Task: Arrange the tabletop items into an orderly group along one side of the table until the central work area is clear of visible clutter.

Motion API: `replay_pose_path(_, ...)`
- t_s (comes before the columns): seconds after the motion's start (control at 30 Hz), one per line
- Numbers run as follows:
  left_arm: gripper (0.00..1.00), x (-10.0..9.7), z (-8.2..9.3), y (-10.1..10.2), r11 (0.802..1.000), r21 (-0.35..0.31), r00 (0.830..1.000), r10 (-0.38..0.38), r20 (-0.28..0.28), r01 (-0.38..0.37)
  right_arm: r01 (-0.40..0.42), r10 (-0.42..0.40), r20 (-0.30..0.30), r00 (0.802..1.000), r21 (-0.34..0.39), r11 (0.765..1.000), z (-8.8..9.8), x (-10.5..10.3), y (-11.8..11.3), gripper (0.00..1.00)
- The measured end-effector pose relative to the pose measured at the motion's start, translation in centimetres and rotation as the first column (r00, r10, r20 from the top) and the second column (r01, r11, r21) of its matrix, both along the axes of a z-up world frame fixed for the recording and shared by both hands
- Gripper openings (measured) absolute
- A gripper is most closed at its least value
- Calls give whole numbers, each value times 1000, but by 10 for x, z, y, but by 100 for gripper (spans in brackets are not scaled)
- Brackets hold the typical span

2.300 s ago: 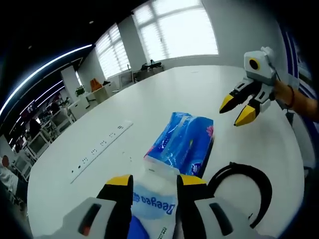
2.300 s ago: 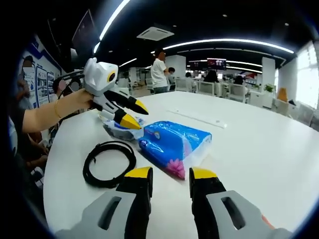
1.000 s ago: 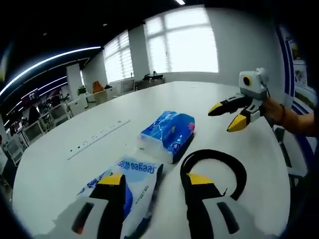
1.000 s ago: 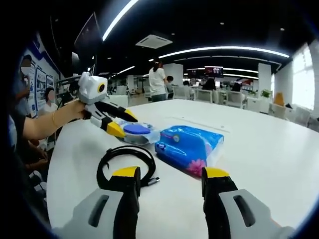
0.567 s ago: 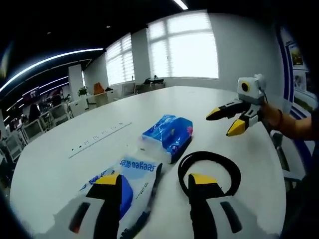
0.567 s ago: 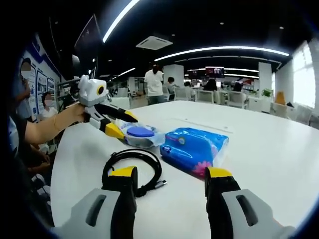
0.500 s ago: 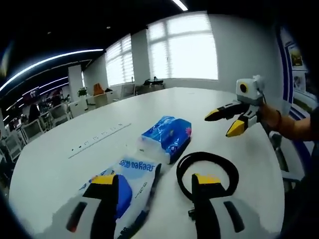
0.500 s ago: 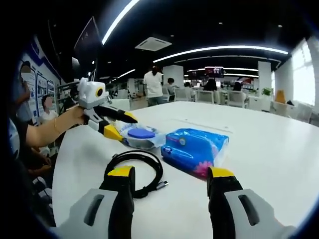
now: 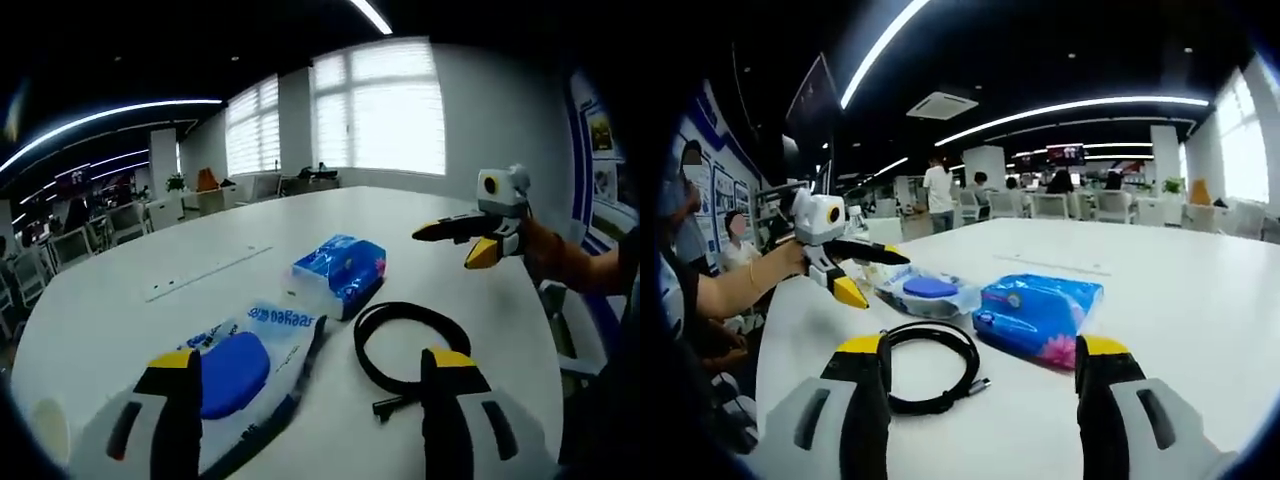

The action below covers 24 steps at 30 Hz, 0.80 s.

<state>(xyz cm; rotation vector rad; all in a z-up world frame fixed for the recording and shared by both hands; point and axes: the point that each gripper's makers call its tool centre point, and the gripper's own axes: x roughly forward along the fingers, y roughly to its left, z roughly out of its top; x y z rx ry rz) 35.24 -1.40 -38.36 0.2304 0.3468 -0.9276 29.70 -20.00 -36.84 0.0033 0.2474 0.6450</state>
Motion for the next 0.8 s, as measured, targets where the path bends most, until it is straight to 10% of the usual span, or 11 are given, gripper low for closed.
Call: replay_pose_path(0.8,99,-21,-1,48,987,-116,993,105,-49,-110,7,-7,-26,1000,-6,1000,0,-15,10,80)
